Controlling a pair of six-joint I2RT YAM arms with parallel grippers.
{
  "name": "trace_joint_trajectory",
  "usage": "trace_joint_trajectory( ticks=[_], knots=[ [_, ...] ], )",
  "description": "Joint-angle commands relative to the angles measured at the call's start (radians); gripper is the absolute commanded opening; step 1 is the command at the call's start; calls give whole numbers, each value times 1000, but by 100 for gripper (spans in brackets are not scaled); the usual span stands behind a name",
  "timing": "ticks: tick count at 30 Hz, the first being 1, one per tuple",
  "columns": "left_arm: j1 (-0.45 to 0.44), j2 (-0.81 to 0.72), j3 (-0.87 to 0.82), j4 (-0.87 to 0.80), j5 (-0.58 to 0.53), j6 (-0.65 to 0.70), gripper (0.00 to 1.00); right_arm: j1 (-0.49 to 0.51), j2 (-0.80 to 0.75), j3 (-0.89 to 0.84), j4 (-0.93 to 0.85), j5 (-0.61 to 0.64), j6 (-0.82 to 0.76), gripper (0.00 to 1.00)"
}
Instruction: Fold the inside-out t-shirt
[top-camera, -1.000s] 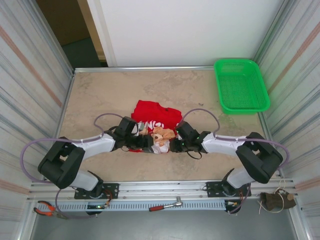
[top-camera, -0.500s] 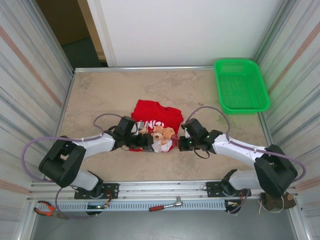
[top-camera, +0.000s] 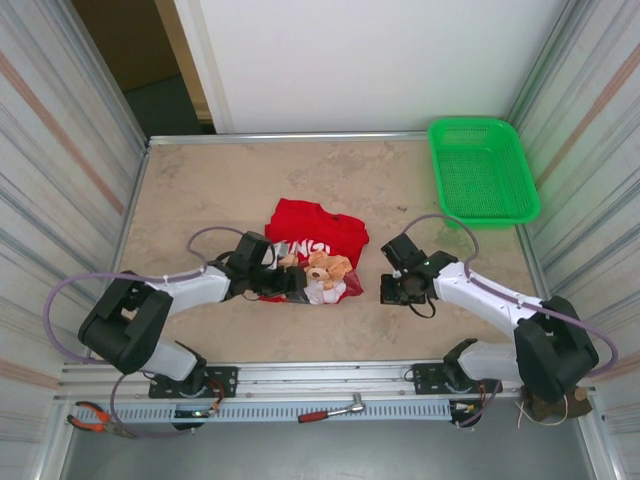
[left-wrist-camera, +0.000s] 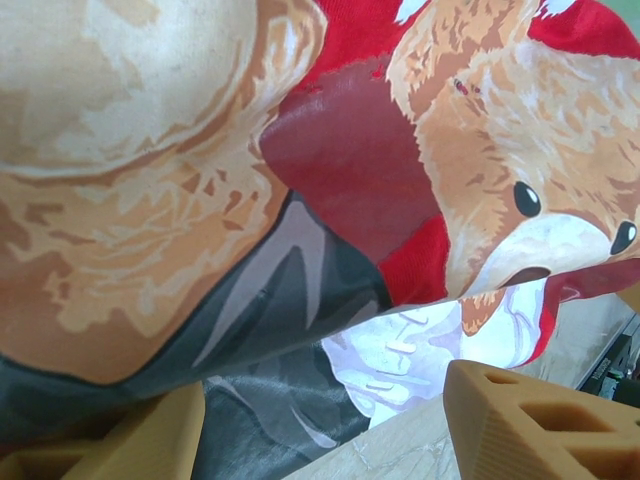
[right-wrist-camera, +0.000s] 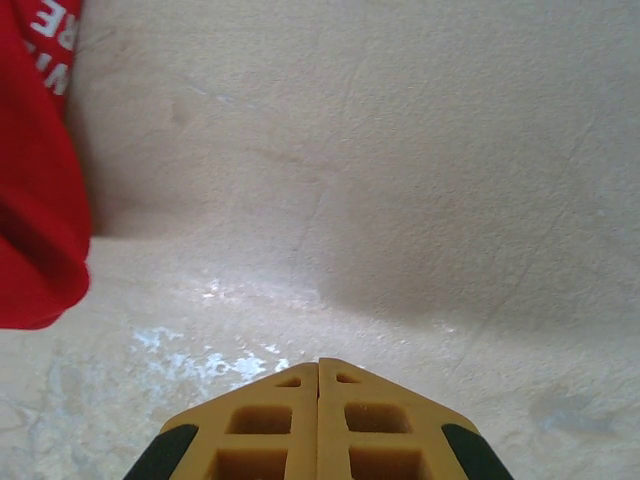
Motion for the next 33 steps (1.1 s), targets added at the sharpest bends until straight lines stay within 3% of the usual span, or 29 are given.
trace_joint_trajectory(
  ticks=[1, 5, 10, 18, 23, 29, 33],
  knots=[
    [-8, -53, 21, -168, -39, 20, 66, 17, -17, 99, -7, -10, 27, 0],
    [-21, -154, 159, -268, -36, 32, 67, 58, 2, 204, 80, -76, 69, 0],
    [25, -92, 271, -316, -37, 112, 67, 124, 161, 267, 265, -134, 163, 3],
    [84, 74, 201, -238, -61, 207, 67, 173, 386, 216, 390, -75, 341, 1],
    [45, 105, 109, -169, -34, 165, 67, 130, 377, 150, 310, -27, 353, 0],
    [-48, 27, -11, -72, -41, 19, 67, 53, 279, 86, 258, -57, 288, 0],
    [-26, -83, 98, -209, -65, 61, 68, 6, 175, 165, 190, -124, 170, 3]
  ],
)
